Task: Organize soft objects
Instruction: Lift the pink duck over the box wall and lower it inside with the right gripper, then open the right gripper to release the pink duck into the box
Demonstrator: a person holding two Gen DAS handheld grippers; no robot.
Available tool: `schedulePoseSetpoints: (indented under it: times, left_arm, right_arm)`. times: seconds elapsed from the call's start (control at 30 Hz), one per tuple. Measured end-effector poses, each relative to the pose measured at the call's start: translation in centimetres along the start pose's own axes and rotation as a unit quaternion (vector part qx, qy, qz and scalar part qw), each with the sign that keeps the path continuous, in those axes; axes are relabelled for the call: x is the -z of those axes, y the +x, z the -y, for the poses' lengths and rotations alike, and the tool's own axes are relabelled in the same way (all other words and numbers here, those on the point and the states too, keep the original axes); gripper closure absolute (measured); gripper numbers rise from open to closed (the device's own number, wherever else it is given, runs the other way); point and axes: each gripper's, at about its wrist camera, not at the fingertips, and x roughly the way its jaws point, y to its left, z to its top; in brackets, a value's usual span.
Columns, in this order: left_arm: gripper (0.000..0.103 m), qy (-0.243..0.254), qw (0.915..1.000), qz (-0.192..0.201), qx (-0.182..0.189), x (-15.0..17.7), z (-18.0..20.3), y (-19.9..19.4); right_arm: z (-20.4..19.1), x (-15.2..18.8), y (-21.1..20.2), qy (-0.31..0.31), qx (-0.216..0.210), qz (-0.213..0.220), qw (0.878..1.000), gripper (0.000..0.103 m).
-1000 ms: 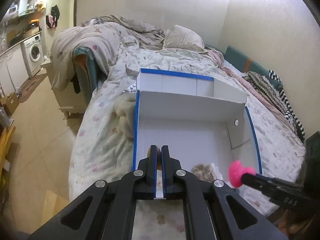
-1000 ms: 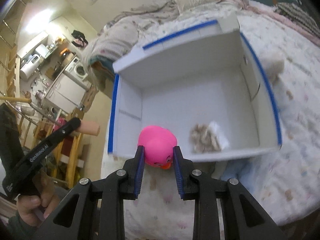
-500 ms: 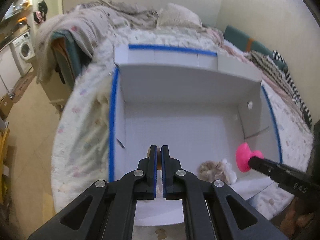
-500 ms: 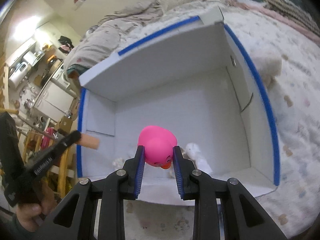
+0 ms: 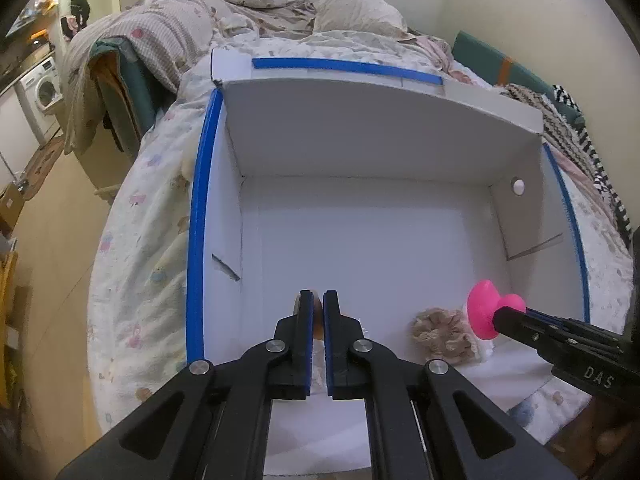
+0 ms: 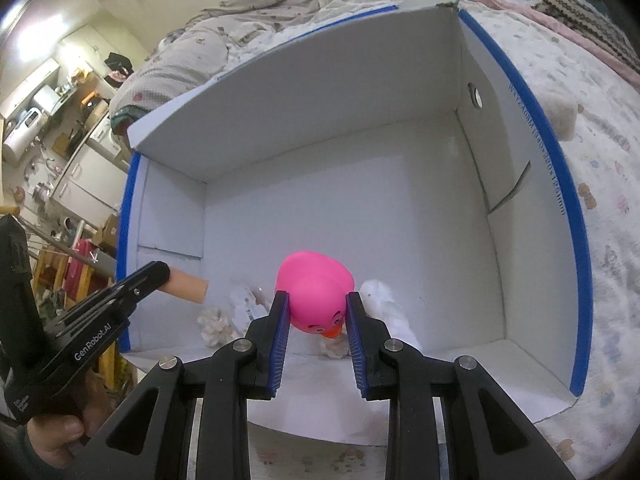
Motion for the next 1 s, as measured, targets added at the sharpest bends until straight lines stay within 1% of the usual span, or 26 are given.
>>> schedulePoseSetpoints:
  times: [0.27, 0.4, 0.5, 0.6, 0.7, 0.73, 0.77, 0.8, 0.83, 0.87, 0.9, 1.0]
  left_arm:
    - [0.099, 0.009, 0.9999, -0.006, -0.014, 0.3, 0.5, 0.4]
    - [0.099, 0.006, 0.9999, -0.005, -0.013, 0.2, 0.6, 0.4]
    - [0.097, 0.009, 0.9998, -0.005, -0.016, 0.3, 0.7, 0.5]
    - [0.095, 0.009, 0.9998, -0.013, -0.014, 0.3, 0.7, 0.7]
    - [0.083, 0.011, 0.9997, -0.011, -0.021, 0.4, 0.8, 0.7]
    - [0.075, 0.012, 0.9996, -0.008, -0.023, 0.4, 0.9, 0.6]
    - [0.062, 0.012, 0.9996, -0.005, -0.024, 0.4, 0.9, 0.5]
    - [0.055, 0.011, 0.9996, -0.002, -0.027, 0.4, 0.9, 0.3]
    - [0.044, 0.01, 0.9995, 0.004, -0.031, 0.3, 0.9, 0.1]
    - [0.042, 0.009, 0.9993, 0.012, -0.034, 0.3, 0.9, -0.2]
    - [0.042, 0.008, 0.9992, 0.016, -0.035, 0.2, 0.9, -0.3]
    - [0.042, 0.01, 0.9991, 0.018, -0.038, 0.0, 0.9, -0.6]
  right_arm:
    - [0.3, 0.1, 0.8, 0.003, 0.013, -0.015, 1.0, 0.073]
    - [0.6, -0.1, 0.6, 0.01, 0.029, -0.007, 1.0, 0.073]
    - [1.1, -0.2, 0.2, 0.02, 0.035, 0.0, 0.999, 0.073]
    - [1.2, -0.3, 0.2, 0.02, 0.043, 0.002, 0.999, 0.073]
    - [1.0, -0.3, 0.1, 0.014, 0.058, 0.007, 0.998, 0.073]
    - [1.0, -0.4, 0.1, 0.012, 0.061, 0.008, 0.998, 0.073]
    - [0.9, -0.4, 0.0, 0.011, 0.062, 0.01, 0.998, 0.073]
    - [0.9, -0.4, 0.0, 0.01, 0.063, 0.011, 0.998, 0.073]
    - [0.9, -0.4, 0.0, 0.009, 0.064, 0.011, 0.998, 0.073]
    - [0.9, -0.5, -0.1, 0.009, 0.064, 0.012, 0.998, 0.073]
    - [0.8, -0.5, -0.1, 0.009, 0.063, 0.012, 0.998, 0.073]
    - [0.7, -0.5, -0.3, 0.006, 0.059, 0.016, 0.998, 0.072]
